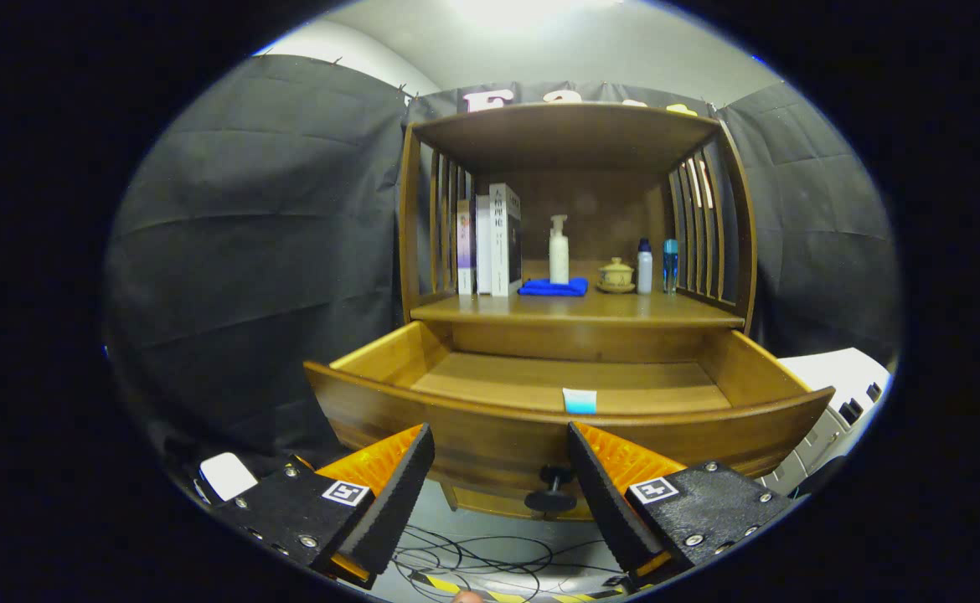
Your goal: Pull open the drawer, take out the items inside it, and place them on the countertop above the cabinet.
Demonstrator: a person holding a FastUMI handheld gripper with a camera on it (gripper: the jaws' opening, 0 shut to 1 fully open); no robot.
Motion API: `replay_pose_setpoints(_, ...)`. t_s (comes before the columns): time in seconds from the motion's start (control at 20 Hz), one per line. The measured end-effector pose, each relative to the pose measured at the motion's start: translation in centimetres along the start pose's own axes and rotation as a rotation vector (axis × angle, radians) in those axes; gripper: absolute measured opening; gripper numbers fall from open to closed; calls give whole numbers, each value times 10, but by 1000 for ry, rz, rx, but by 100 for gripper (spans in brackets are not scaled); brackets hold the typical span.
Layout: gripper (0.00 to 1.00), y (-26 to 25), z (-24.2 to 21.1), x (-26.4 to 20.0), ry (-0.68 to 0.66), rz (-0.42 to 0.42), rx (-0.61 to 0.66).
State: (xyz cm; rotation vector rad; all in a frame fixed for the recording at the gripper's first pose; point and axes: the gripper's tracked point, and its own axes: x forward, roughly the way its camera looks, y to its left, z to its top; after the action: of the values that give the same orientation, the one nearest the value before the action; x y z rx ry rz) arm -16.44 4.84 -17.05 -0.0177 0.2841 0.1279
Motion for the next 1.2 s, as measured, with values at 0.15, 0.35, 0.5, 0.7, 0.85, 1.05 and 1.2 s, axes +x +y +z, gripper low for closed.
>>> replay_pose_setpoints(0.15, 97, -6, 35, 4, 10, -30, -4)
replay_pose_setpoints(0.35, 97, -21, 72, 13, 27, -92, 27)
replay_pose_setpoints(0.5, 97, -34, 100, 32, 35, -134, 89)
replay_pose_setpoints(0.7, 97, -66, 113, 64, 109, -234, 147)
replay_pose_setpoints(0.85, 97, -94, 93, 89, 232, -314, 189)
replay_pose_setpoints(1.05, 96, -112, 50, 123, 426, -357, 209)
replay_pose_setpoints(1.2, 96, -111, 16, 147, 574, -356, 188)
